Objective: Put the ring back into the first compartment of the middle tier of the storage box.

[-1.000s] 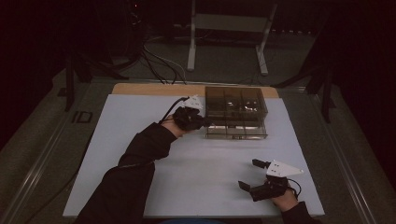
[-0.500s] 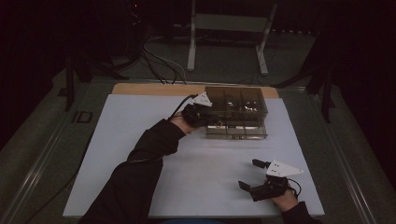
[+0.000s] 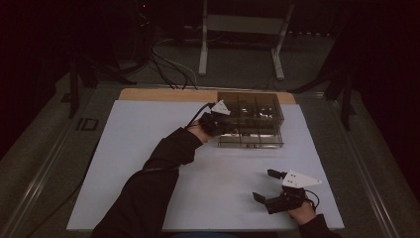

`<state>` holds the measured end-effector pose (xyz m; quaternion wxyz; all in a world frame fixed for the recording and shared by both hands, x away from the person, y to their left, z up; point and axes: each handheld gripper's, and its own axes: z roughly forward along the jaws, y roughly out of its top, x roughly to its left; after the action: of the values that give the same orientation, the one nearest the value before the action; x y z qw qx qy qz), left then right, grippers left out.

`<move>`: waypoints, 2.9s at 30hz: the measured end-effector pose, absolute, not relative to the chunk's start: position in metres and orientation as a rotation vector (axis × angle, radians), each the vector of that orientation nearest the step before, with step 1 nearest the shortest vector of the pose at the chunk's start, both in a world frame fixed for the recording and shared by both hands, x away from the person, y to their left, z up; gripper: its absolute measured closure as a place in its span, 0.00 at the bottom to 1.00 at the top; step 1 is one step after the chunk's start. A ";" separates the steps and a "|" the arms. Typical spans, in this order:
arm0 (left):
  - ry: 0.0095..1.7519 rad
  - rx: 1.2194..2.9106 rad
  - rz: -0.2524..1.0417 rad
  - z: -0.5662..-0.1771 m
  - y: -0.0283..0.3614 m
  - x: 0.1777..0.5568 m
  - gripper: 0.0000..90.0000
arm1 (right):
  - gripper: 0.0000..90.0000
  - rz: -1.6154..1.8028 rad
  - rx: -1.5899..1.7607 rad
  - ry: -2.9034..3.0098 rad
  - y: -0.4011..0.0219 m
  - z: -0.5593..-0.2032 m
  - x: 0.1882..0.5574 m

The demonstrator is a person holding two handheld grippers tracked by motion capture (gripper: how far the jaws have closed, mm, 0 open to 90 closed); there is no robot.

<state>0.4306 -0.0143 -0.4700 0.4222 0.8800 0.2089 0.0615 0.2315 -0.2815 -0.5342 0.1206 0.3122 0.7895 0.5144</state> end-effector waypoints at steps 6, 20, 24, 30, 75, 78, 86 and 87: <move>0.550 2.200 0.145 -0.475 -0.015 0.434 1.00 | 0.00 1.502 0.913 2.309 -0.281 -0.534 0.231; 0.571 2.202 0.089 -0.474 -0.019 0.432 0.68 | 0.00 1.502 0.912 2.312 -0.281 -0.534 0.232; 0.563 2.188 0.075 -0.468 -0.018 0.429 0.60 | 0.00 1.500 0.911 2.314 -0.281 -0.535 0.232; 0.543 2.172 0.072 -0.461 -0.016 0.424 0.52 | 0.00 1.501 0.910 2.314 -0.281 -0.535 0.232; 0.503 2.171 0.079 -0.441 0.041 0.410 0.01 | 0.00 1.493 0.903 2.326 -0.279 -0.534 0.231; 0.514 2.170 0.081 -0.440 0.048 0.408 0.01 | 0.00 1.492 0.909 2.326 -0.280 -0.534 0.231; 0.540 2.164 0.096 -0.436 0.073 0.402 0.01 | 0.00 1.484 0.907 2.328 -0.279 -0.535 0.231; 0.540 2.164 0.096 -0.436 0.073 0.402 0.01 | 0.00 1.484 0.907 2.328 -0.279 -0.535 0.231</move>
<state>0.4016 0.0728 -0.4357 0.4391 0.8709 0.2175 0.0386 0.2311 -0.2792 -0.5347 0.1175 0.3100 0.7955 0.5072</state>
